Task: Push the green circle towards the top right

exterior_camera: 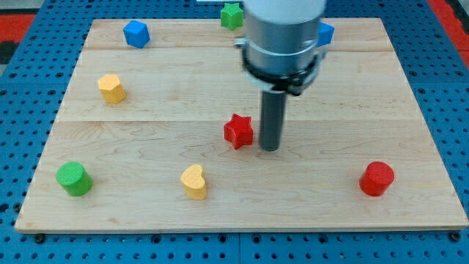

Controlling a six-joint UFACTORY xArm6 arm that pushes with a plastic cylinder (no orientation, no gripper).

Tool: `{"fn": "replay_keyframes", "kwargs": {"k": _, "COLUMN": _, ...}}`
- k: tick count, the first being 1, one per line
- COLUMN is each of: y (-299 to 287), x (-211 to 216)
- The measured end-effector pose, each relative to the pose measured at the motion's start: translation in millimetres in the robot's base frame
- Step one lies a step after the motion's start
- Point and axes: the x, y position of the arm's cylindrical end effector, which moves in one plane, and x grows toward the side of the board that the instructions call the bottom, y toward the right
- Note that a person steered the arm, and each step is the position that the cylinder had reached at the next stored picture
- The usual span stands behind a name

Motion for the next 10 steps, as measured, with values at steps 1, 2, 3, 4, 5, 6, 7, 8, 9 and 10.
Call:
{"fn": "replay_keyframes", "kwargs": {"k": 1, "y": 1.8, "x": -13.9}}
{"fn": "replay_keyframes", "kwargs": {"k": 2, "y": 1.8, "x": -14.7}}
{"fn": "replay_keyframes", "kwargs": {"k": 3, "y": -2.2, "x": -19.3}}
{"fn": "replay_keyframes", "kwargs": {"k": 4, "y": -54.4, "x": -20.1}}
{"fn": "replay_keyframes", "kwargs": {"k": 5, "y": -123.1, "x": -16.0}}
{"fn": "replay_keyframes", "kwargs": {"k": 6, "y": -188.0, "x": -7.6}}
{"fn": "replay_keyframes", "kwargs": {"k": 7, "y": -238.1, "x": -4.5}}
{"fn": "replay_keyframes", "kwargs": {"k": 8, "y": -238.3, "x": -4.5}}
{"fn": "replay_keyframes", "kwargs": {"k": 9, "y": -219.7, "x": 9.1}}
{"fn": "replay_keyframes", "kwargs": {"k": 10, "y": -209.3, "x": 41.1}}
